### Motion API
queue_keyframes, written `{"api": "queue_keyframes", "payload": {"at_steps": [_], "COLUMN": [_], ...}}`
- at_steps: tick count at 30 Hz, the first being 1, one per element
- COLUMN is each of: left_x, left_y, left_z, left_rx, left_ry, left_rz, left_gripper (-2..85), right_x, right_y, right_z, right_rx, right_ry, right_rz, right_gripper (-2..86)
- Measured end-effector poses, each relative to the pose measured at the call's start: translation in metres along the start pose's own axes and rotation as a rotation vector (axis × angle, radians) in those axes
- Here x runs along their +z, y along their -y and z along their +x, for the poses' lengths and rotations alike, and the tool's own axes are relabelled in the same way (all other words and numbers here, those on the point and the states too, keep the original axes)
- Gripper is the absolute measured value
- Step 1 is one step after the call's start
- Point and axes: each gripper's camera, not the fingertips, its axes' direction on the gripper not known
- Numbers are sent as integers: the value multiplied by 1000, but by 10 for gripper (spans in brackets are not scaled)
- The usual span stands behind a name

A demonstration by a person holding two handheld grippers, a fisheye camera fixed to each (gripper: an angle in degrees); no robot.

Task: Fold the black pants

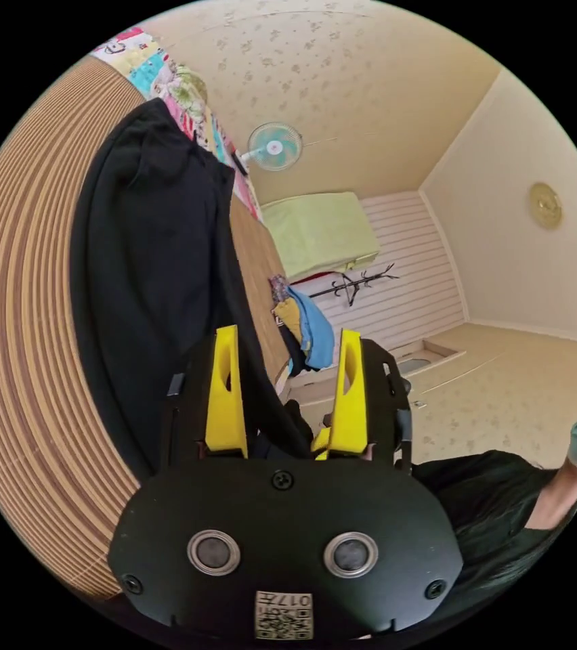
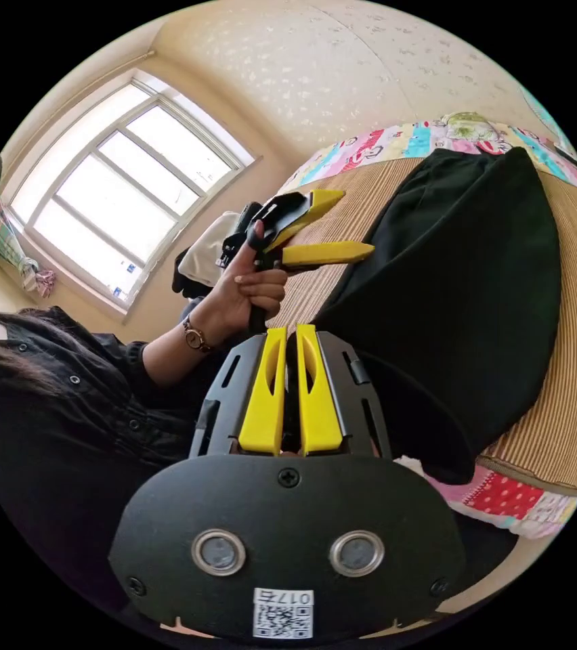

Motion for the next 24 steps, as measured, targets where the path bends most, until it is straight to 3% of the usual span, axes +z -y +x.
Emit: {"api": "queue_keyframes", "payload": {"at_steps": [3,6,8,11,15,18,20,21,24], "left_x": [30,34,29,18,0,-1,10,19,29], "left_y": [-3,-1,2,1,-4,-8,-11,-14,-25], "left_z": [-11,-2,10,26,19,6,3,5,19], "left_rx": [-62,-50,-15,40,-42,-82,-70,-48,13], "left_ry": [73,148,139,194,203,108,12,-31,73], "left_rz": [-151,-175,-175,-136,-64,-89,-141,-172,-199], "left_gripper": [143,40,37,81,196,199,176,122,15], "right_x": [-3,-30,-61,-71,-62,-48,-25,-20,-26], "right_y": [-31,-48,-54,-52,-59,-72,-80,-82,-87], "right_z": [13,19,19,11,14,16,9,8,12], "right_rx": [100,92,62,-13,6,35,45,45,-4], "right_ry": [75,107,126,70,204,210,162,160,190], "right_rz": [52,53,88,26,50,70,25,17,11], "right_gripper": [33,30,28,27,25,24,22,22,18]}}
